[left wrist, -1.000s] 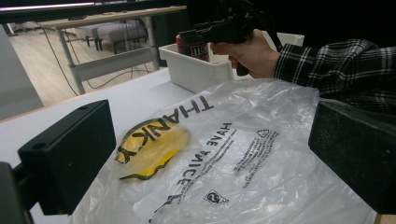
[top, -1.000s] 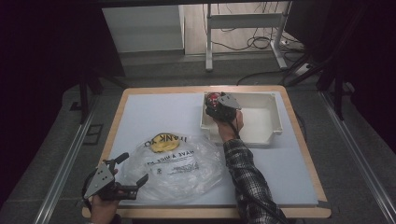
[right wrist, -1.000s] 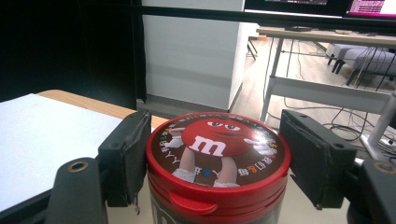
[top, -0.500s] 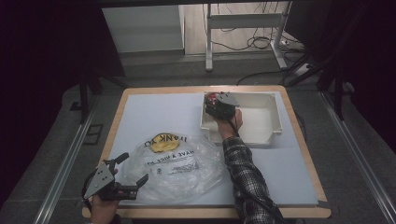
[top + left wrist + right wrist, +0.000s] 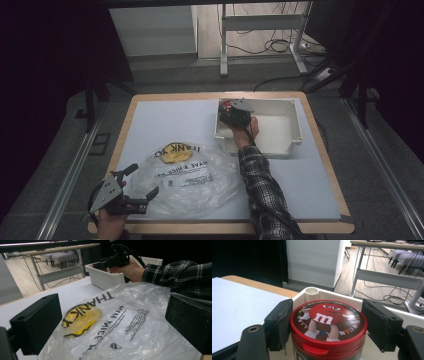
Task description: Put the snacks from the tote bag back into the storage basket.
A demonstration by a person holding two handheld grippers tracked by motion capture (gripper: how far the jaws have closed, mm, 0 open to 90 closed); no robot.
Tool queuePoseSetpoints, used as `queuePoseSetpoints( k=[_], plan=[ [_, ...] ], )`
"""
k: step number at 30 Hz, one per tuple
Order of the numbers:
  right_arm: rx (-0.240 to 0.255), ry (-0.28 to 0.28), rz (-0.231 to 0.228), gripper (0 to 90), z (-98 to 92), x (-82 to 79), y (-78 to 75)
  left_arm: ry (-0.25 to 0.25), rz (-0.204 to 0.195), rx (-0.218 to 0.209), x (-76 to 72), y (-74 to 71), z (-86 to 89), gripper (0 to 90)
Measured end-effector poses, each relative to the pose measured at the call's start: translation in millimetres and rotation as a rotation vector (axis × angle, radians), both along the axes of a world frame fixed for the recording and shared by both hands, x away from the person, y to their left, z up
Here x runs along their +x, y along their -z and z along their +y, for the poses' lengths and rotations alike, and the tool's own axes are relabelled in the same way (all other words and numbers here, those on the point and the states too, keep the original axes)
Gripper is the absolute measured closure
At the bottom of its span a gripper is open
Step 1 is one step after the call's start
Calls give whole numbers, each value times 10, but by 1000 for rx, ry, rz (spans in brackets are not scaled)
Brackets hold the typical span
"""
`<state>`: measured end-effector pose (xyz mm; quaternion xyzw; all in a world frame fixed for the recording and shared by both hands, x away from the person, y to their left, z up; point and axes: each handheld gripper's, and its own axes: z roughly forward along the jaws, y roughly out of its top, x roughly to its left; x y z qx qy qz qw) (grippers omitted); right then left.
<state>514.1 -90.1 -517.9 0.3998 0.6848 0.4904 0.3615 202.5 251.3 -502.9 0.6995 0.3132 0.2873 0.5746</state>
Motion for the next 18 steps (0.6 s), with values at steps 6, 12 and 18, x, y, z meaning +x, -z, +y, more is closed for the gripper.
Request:
queuePoseSetpoints(
  k=[6, 12, 18],
  plan=[
    [-10, 7, 11, 272, 21, 22, 32, 1, 1, -1, 0, 1, -4, 7],
    [8, 9, 19, 269, 3, 33, 51, 1, 1, -1, 0, 1, -4, 6],
    [9, 6, 33, 263, -2, 35, 60, 1, 1, 2, 1, 1, -9, 7]
  ],
)
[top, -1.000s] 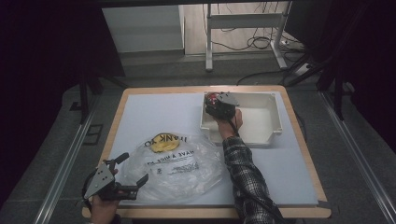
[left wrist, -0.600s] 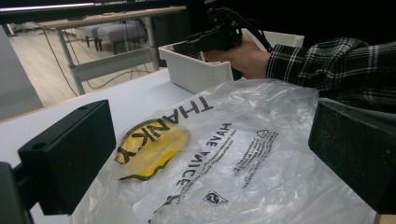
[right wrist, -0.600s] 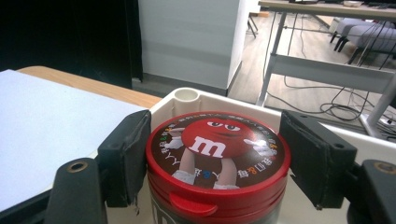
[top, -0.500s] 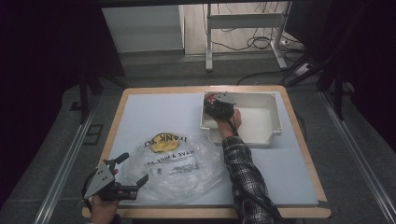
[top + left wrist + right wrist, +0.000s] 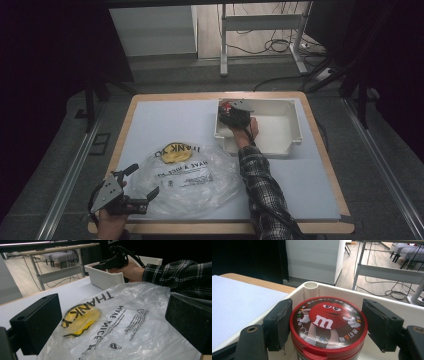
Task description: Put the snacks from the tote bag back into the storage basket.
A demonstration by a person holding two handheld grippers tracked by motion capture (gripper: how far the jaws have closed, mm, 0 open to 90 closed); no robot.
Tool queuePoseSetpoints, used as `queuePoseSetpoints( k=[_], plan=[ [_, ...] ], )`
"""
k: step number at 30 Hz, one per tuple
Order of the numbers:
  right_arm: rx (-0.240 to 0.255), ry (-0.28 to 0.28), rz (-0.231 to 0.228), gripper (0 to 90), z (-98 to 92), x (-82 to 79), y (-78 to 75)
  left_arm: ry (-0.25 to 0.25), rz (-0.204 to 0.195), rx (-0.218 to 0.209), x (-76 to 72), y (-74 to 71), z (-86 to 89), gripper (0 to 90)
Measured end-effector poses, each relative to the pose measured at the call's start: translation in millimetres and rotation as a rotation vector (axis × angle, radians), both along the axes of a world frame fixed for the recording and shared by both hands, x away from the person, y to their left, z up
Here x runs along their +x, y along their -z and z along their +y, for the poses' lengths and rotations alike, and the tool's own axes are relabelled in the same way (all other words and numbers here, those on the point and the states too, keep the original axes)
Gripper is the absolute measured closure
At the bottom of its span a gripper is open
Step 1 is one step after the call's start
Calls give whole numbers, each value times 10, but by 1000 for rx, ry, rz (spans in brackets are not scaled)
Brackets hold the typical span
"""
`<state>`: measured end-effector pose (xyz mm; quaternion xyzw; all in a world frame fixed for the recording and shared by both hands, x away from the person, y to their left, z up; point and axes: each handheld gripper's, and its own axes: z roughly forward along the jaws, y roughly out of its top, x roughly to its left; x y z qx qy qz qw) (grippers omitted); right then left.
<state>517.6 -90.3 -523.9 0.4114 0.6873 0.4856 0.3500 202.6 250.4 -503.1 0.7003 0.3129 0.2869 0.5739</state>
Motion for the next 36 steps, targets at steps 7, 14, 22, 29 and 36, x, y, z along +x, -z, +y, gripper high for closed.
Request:
queuePoseSetpoints(
  k=[7, 14, 22, 29, 36],
  plan=[
    [-6, 3, -1, 232, -2, 2, 1, -1, 0, -1, 0, 0, 2, 7],
    [-22, 7, 4, 242, 15, -7, -4, -1, 0, -2, 0, -1, 3, 7],
    [-49, 26, 5, 260, 56, -15, -11, -1, -1, -2, -1, -1, 3, 7],
    [-43, 28, 12, 241, 43, -15, -15, -1, -1, -1, -1, -1, 3, 7],
    [-38, 14, 2, 205, 36, -32, -34, -2, -2, -1, -2, -2, 3, 7]
  ],
)
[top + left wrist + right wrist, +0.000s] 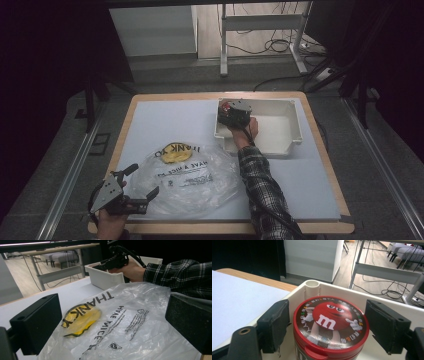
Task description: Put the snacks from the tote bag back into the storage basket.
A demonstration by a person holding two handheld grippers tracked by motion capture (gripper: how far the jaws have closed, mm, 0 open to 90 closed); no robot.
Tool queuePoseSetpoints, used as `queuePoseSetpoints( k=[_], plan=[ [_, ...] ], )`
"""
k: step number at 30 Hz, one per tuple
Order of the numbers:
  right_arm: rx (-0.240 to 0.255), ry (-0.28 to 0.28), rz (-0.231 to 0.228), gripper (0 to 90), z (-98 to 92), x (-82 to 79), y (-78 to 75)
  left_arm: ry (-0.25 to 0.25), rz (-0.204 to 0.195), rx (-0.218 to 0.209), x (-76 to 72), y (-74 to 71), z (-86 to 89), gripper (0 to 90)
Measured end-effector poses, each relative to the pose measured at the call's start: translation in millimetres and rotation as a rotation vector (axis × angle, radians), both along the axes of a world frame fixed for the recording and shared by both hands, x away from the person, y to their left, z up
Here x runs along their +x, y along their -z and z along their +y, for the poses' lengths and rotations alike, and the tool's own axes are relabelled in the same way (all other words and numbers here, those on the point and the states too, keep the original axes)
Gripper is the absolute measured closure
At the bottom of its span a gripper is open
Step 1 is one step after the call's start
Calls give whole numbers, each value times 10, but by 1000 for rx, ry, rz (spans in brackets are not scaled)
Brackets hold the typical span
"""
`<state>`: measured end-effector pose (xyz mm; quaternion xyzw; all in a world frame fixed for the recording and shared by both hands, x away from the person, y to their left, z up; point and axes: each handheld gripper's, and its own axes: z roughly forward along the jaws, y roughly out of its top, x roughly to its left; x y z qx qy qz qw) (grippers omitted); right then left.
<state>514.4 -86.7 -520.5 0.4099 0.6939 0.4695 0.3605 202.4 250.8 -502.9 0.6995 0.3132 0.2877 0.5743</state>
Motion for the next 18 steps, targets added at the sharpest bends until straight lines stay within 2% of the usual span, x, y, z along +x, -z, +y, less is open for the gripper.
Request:
queuePoseSetpoints(
  k=[18],
  plan=[
    [16, -30, -32, 178, -24, -97, -88, 2, 0, 4, -2, 0, -11, 7]
  ],
)
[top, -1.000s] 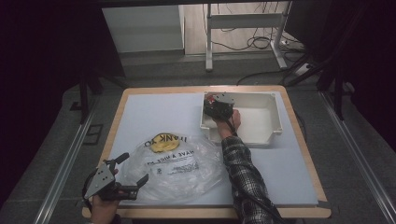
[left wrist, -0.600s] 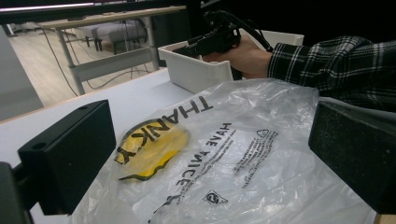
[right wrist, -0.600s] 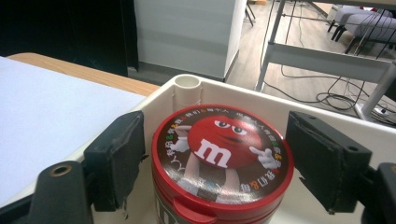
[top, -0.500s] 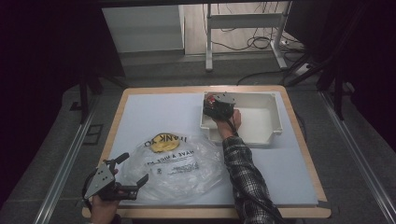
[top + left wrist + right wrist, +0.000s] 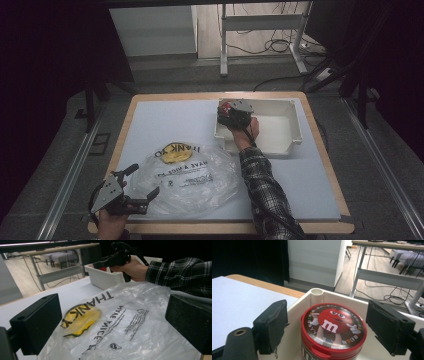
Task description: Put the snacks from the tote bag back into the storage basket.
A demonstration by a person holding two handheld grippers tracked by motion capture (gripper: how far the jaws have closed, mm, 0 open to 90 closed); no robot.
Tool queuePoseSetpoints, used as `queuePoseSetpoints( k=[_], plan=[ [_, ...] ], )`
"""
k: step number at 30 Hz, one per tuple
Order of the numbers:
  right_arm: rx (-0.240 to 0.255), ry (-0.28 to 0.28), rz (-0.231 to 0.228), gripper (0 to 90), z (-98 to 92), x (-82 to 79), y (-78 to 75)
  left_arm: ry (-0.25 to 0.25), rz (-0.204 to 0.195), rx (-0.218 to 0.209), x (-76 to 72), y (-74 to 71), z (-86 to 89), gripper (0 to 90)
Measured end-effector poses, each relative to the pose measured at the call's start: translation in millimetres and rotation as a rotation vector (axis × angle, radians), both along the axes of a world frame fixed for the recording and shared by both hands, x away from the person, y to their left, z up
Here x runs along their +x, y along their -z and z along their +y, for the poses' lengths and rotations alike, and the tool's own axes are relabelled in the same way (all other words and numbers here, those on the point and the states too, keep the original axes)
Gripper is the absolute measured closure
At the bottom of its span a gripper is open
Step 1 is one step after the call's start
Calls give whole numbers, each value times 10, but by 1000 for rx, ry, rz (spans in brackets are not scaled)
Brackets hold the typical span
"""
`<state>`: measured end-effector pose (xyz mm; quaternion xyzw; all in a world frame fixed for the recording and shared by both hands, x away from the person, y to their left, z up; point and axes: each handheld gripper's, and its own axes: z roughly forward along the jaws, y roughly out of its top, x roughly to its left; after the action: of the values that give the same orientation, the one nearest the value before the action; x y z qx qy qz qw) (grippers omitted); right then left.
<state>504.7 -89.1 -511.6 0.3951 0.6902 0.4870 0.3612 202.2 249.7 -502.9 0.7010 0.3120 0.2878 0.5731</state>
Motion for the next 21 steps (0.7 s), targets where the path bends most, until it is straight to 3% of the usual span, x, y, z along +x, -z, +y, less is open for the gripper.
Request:
queuePoseSetpoints(
  k=[21],
  plan=[
    [7, -37, -50, 163, -72, -122, -93, 1, 0, 3, 0, 3, -8, 7]
  ],
)
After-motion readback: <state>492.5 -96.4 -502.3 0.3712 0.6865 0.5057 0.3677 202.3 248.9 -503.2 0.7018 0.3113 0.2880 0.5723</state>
